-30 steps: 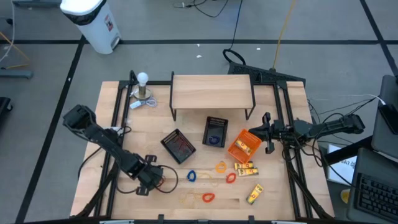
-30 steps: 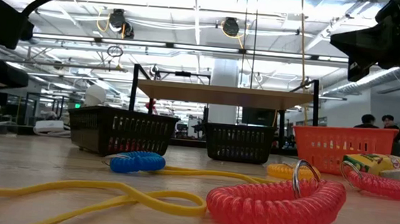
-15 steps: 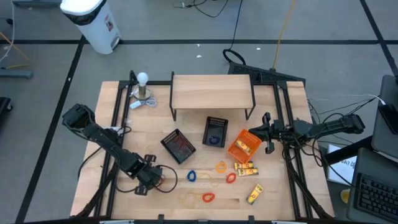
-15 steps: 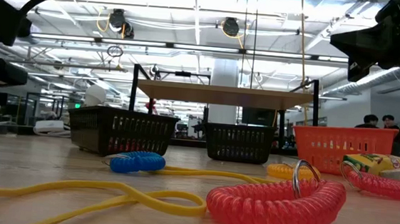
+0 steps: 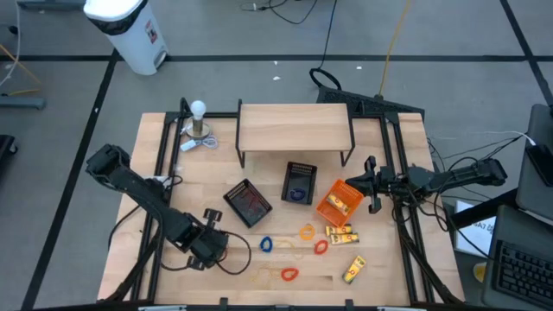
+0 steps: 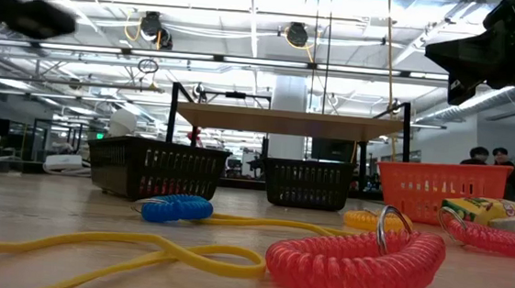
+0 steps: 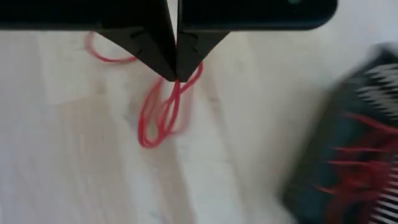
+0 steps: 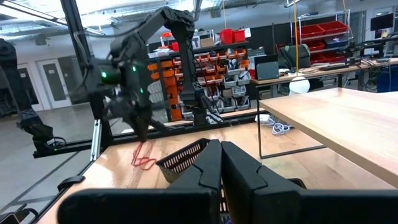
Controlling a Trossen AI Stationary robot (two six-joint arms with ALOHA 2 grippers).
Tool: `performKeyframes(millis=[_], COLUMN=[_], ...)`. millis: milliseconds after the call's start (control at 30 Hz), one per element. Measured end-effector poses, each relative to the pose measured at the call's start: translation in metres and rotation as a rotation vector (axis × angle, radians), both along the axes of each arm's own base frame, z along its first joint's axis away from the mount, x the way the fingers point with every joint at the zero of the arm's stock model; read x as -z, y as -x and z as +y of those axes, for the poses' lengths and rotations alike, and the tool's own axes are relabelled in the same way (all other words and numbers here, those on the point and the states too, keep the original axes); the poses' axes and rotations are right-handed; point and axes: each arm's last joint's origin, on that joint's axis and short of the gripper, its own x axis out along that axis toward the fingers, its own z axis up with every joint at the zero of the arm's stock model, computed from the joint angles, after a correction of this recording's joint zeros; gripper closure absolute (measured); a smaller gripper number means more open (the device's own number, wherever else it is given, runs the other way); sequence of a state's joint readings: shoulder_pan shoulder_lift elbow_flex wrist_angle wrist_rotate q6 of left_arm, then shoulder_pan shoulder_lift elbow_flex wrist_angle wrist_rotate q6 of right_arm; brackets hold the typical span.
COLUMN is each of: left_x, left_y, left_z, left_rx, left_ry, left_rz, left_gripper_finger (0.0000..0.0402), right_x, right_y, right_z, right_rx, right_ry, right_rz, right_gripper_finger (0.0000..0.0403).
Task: Pick & Place Office Desk Supplies
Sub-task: Put the red rubber band into the left black bin
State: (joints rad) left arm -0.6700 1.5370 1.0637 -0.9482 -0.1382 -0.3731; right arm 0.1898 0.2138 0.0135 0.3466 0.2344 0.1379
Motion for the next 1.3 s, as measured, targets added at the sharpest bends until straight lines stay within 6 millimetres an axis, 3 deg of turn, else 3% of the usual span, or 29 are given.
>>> performKeyframes(millis=[233,400,567,733,967,1167,1300], left_x=[-0.051,-0.082,-0.098,-0.087,-0.051,-0.033,-0.030], left_y=[-0.002,0.013,0.017,0.017,0.000,-0.012,-0.016], left_z=[0.014,0.029,0.030,0.019,0.006,0.006,0.010], left_rx=[-0.002,-0.023,-0.067,-0.060,-0.037,-0.024,-0.042], left_ry=[0.020,0.049,0.187,0.282,0.268,0.238,0.237], left_rz=[-0.172,-0.314,-0.399,-0.296,-0.099,-0.019,-0.004], left_gripper_finger=[0.0400,0.0401,0.0401,0.0401,0.0401,0.0399,0.0377], right_x=[0.000,0.000,0.000,0.000,0.000,0.000,0.000], right_y=[0.000,0.000,0.000,0.000,0.000,0.000,0.000], right_z=[0.000,0.000,0.000,0.000,0.000,0.000,0.000], right_rx=[-0.001,-0.001,-0.001,-0.001,-0.002,-0.001,-0.002], right_ry=[-0.006,-0.007,-0.007,-0.006,-0.007,-0.007,-0.007], right_rz=[0.000,0.000,0.000,0.001,0.000,0.000,0.000], right_gripper_finger=[0.0403,0.0403,0.0403,0.0403,0.0403,0.0403,0.0403])
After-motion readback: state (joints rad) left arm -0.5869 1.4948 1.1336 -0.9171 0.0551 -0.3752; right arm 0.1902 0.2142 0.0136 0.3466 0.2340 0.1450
